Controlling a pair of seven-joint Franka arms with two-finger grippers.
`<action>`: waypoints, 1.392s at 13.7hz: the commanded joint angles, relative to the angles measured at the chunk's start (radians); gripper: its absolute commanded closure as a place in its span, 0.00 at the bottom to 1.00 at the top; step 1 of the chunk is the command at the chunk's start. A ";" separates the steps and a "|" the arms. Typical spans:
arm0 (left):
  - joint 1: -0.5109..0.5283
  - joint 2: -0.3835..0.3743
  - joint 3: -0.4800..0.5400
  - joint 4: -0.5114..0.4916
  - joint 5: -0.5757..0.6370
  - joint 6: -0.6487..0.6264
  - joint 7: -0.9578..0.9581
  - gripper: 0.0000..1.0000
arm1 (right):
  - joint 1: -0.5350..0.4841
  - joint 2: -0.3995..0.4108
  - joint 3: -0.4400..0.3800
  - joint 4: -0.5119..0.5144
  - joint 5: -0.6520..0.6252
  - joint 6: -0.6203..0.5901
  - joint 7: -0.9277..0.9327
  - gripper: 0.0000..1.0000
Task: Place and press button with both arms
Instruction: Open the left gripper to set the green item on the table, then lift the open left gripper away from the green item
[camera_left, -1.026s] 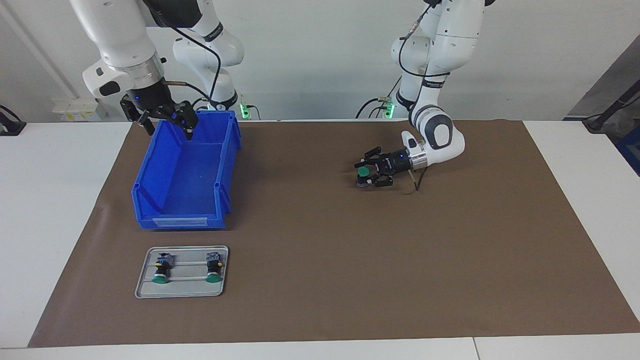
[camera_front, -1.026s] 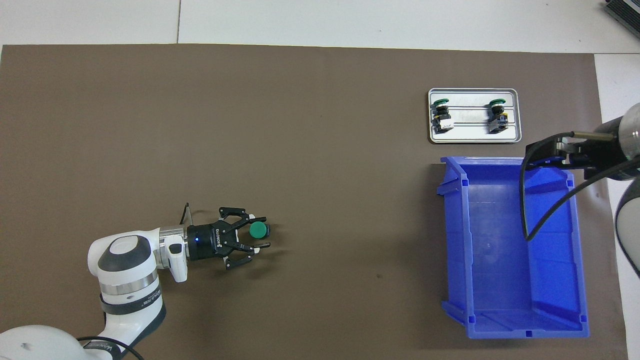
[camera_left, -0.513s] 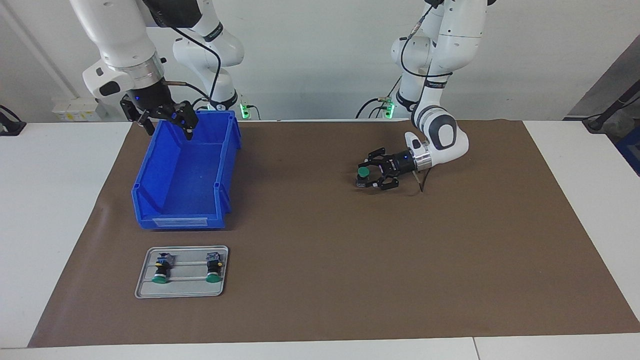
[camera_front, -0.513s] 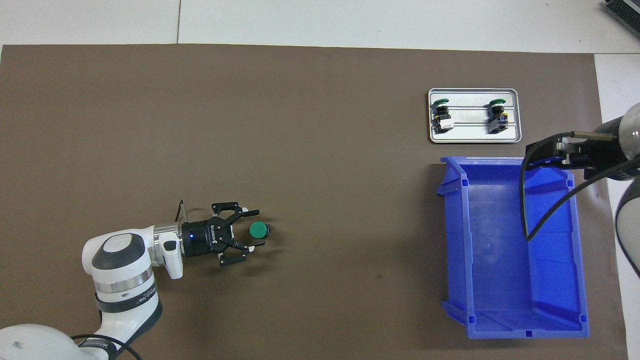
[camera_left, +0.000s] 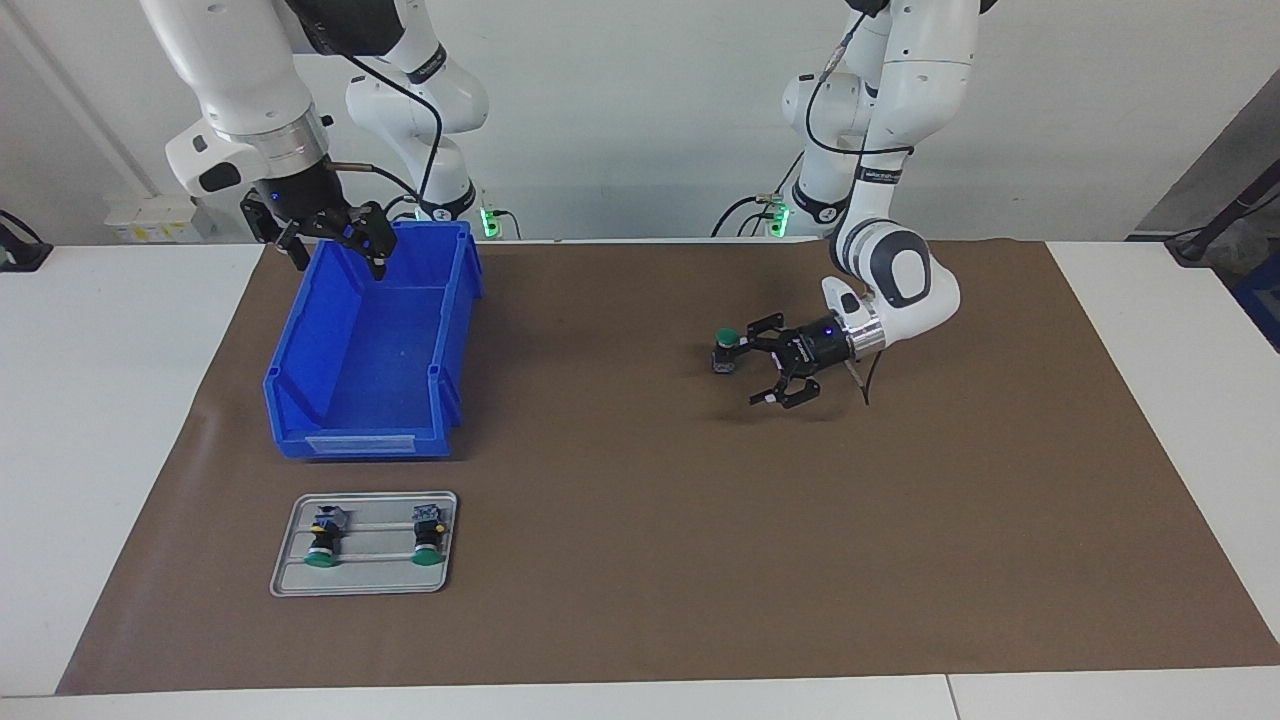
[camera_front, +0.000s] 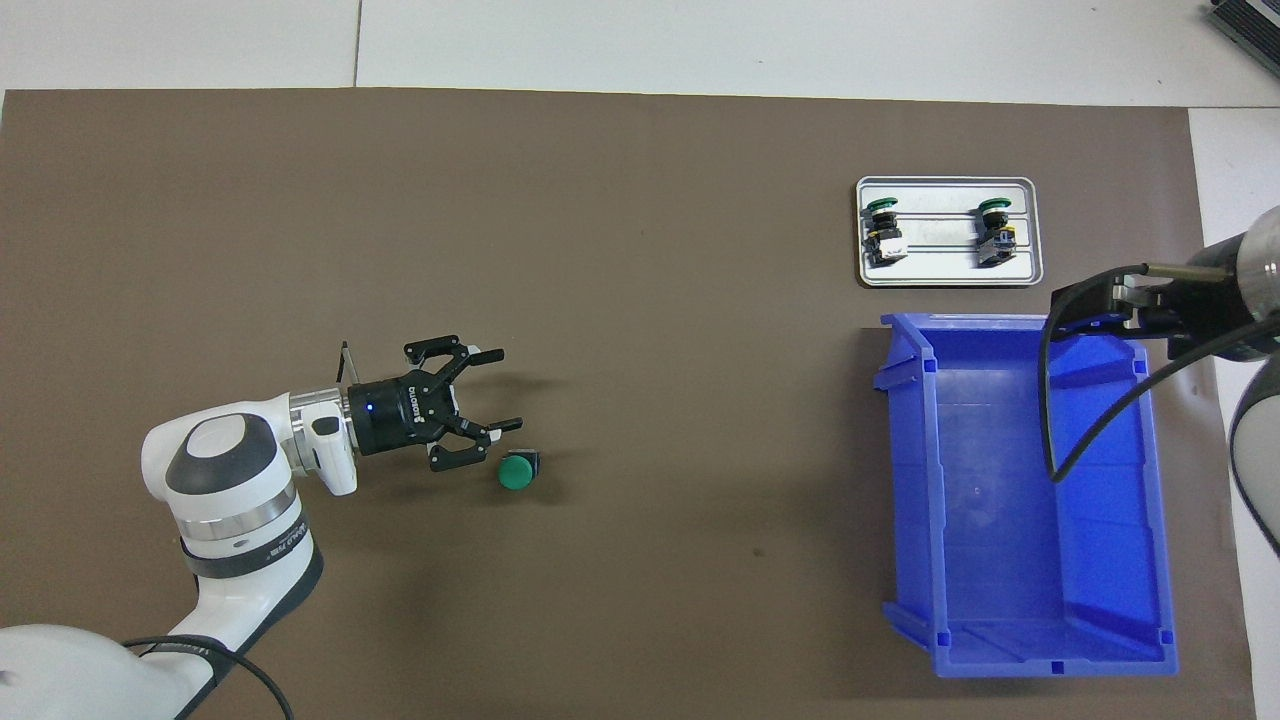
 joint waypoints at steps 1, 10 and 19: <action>0.007 0.027 -0.001 0.087 -0.010 0.029 -0.106 0.06 | -0.015 -0.027 -0.002 -0.032 0.014 0.012 0.003 0.00; 0.007 0.006 0.004 0.186 0.003 0.146 -0.308 0.04 | -0.003 -0.028 0.001 -0.032 0.014 -0.001 0.000 0.00; -0.001 -0.051 0.007 0.316 0.438 0.302 -0.852 0.04 | 0.031 -0.028 0.006 -0.037 0.014 0.021 0.012 0.01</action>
